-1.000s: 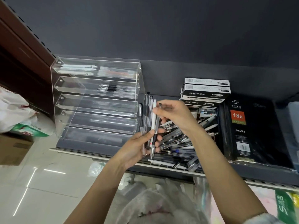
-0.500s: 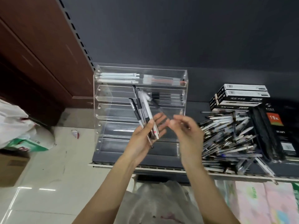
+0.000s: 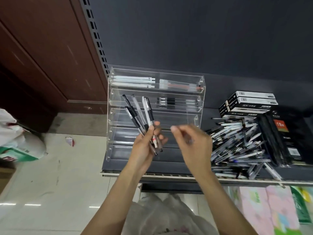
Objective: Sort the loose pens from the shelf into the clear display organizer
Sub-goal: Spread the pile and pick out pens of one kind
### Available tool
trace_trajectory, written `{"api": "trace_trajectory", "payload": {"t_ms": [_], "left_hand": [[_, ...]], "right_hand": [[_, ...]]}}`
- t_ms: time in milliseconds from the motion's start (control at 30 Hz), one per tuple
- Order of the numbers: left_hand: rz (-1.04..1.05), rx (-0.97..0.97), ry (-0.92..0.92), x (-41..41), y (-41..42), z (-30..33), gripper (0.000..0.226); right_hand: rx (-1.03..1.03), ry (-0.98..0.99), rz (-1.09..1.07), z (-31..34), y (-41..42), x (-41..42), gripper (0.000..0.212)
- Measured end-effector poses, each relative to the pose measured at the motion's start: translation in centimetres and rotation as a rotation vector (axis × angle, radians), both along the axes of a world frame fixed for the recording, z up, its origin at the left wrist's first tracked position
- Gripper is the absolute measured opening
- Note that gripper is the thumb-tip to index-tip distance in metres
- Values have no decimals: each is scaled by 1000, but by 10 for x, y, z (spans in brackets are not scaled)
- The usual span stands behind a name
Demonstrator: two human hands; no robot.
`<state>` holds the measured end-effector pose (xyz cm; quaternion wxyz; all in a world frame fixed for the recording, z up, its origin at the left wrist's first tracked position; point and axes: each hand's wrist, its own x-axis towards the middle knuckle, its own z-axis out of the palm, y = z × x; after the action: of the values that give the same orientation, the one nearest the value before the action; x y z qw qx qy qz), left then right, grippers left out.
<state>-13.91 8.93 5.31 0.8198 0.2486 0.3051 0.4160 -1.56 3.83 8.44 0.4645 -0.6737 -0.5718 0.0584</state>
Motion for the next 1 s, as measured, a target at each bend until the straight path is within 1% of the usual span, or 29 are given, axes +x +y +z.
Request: {"api": "trace_trajectory", "payload": {"t_ms": [67,100,167,200,233,267,333,367,433,500,567,633,700,767,833,900,1000], "left_hand": [[-122,81,101,-5,-3,-1,24],[-187,115,138,-7,-5,-1,26],[-279,161,201,-6,-12,0,28],[-298,170,219,-5,-15,0,29],[-302,173,226,-4,-18,2,29],[-296,175,230,-3,-21,3,29],[-278,191,247,-1,-25,5,29],[-276,198,251,0,-26,7,30],[-310,193,252,1,-26,10,28],[-398,197,283,2,-29,8,23],[-440,197,352,5,-37,3,21],[-360,141,344,9,-46,-3,23],[-213,28,215,14,-46,-4,24],[-60,-71,76,20,-40,-2,25],[62,-97,20,27,-33,2,26],[134,-70,55,33,-31,5,26],[196,-38,154,40,-34,7,29]], "right_hand": [[-36,22,99,20,17,15,20],[-108,14,179,30,29,20,27],[-353,-57,333,41,54,29,39],[-453,-95,388,43,64,31,39],[-516,-93,434,44,72,33,35],[-539,-49,474,43,78,35,27],[-497,61,512,43,80,40,12],[-470,76,516,46,78,42,10],[-411,109,510,52,72,43,15],[-307,298,425,63,65,43,22],[-157,435,270,75,59,50,21],[-18,465,168,82,48,58,13],[32,482,144,79,30,58,11],[-6,454,155,58,10,48,7],[-14,357,123,31,-6,35,9],[45,247,67,8,-16,22,10],[161,53,36,-8,-23,7,13]]}}
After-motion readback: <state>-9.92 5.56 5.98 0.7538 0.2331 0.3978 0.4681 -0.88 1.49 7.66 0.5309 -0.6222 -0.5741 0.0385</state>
